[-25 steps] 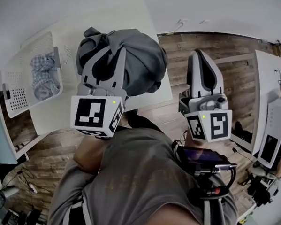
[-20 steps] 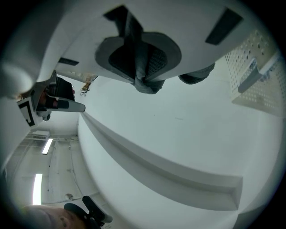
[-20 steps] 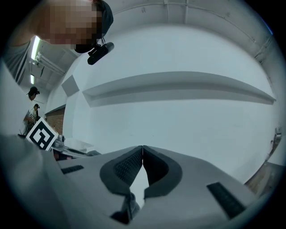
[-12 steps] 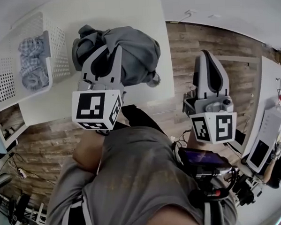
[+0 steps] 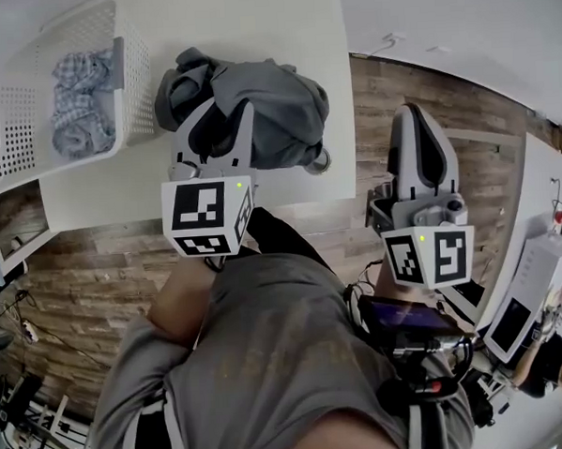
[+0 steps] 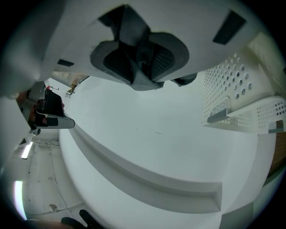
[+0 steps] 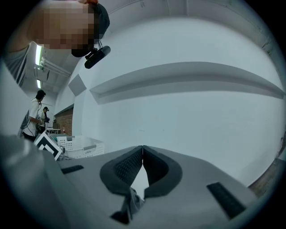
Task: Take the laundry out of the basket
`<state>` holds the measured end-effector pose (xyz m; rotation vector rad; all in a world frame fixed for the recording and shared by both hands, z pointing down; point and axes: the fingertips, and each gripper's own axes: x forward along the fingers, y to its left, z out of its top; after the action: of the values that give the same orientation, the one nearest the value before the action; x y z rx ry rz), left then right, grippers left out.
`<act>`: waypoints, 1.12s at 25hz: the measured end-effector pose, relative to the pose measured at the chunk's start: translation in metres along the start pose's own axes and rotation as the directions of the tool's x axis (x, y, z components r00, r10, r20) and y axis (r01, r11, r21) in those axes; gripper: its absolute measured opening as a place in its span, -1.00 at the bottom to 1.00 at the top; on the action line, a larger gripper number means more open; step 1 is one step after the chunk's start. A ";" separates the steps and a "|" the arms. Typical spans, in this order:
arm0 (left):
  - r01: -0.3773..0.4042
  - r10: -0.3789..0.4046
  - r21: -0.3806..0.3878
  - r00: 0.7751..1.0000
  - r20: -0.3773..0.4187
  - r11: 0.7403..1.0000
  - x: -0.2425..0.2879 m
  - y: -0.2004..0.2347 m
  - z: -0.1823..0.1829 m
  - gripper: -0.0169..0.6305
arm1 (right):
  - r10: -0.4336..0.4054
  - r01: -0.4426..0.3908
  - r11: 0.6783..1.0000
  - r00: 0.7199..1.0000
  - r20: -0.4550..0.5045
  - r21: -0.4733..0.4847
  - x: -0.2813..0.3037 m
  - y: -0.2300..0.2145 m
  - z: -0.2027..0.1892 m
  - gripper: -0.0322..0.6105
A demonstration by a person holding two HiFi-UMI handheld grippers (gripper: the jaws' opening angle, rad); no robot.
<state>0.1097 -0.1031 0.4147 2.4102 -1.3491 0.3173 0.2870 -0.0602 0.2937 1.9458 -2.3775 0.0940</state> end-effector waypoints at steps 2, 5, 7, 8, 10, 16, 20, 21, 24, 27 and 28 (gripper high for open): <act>-0.018 0.018 0.002 1.000 -0.011 1.000 -0.008 0.003 -0.003 -0.52 | 0.023 -0.023 1.000 1.000 0.008 0.000 0.003 0.007 0.003 -0.88; -0.042 0.042 0.000 0.999 -0.030 0.999 -0.022 0.007 -0.010 -0.50 | 0.059 -0.059 0.998 0.998 0.022 -0.001 0.010 0.019 0.008 -0.88; -0.054 0.054 -0.007 0.998 -0.037 0.999 -0.032 0.009 -0.014 -0.49 | 0.085 -0.085 0.996 0.996 0.030 -0.002 0.014 0.027 0.011 -0.88; -0.060 0.060 -0.010 0.998 -0.037 0.998 -0.037 0.010 -0.015 -0.49 | 0.098 -0.098 0.995 0.995 0.035 -0.003 0.017 0.032 0.012 -0.88; -0.072 0.071 -0.014 0.997 -0.027 0.997 -0.048 0.012 -0.013 -0.49 | 0.123 -0.123 0.992 0.991 0.046 -0.003 0.021 0.041 0.016 -0.88; -0.127 0.127 -0.010 0.990 0.059 0.992 -0.084 0.022 0.015 -0.50 | 0.212 -0.214 0.977 0.972 0.097 0.002 0.035 0.074 0.032 -0.88; -0.206 0.203 0.000 0.968 0.149 0.979 -0.115 0.043 0.049 -0.66 | 0.282 -0.285 0.958 0.949 0.142 0.005 0.047 0.103 0.049 -0.88; -0.228 0.224 0.002 0.959 0.173 0.974 -0.123 0.049 0.058 -0.70 | 0.298 -0.302 0.953 0.942 0.154 0.005 0.051 0.111 0.054 -0.88; -0.298 0.286 0.009 0.926 0.246 0.955 -0.148 0.067 0.085 -0.80 | 0.349 -0.357 0.934 0.916 0.196 0.006 0.062 0.134 0.068 -0.88; -0.356 0.333 0.017 0.890 0.312 0.934 -0.172 0.083 0.110 -0.84 | 0.391 -0.403 0.915 0.889 0.240 0.003 0.073 0.155 0.083 -0.88; -0.368 0.341 0.021 0.880 0.330 0.930 -0.180 0.087 0.118 -0.85 | 0.401 -0.414 0.910 0.881 0.250 0.000 0.075 0.162 0.087 -0.88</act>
<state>-0.0560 -0.0546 0.2595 2.3412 -1.9699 0.0695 0.1125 -0.1095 0.2132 1.5144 -2.9457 -0.0678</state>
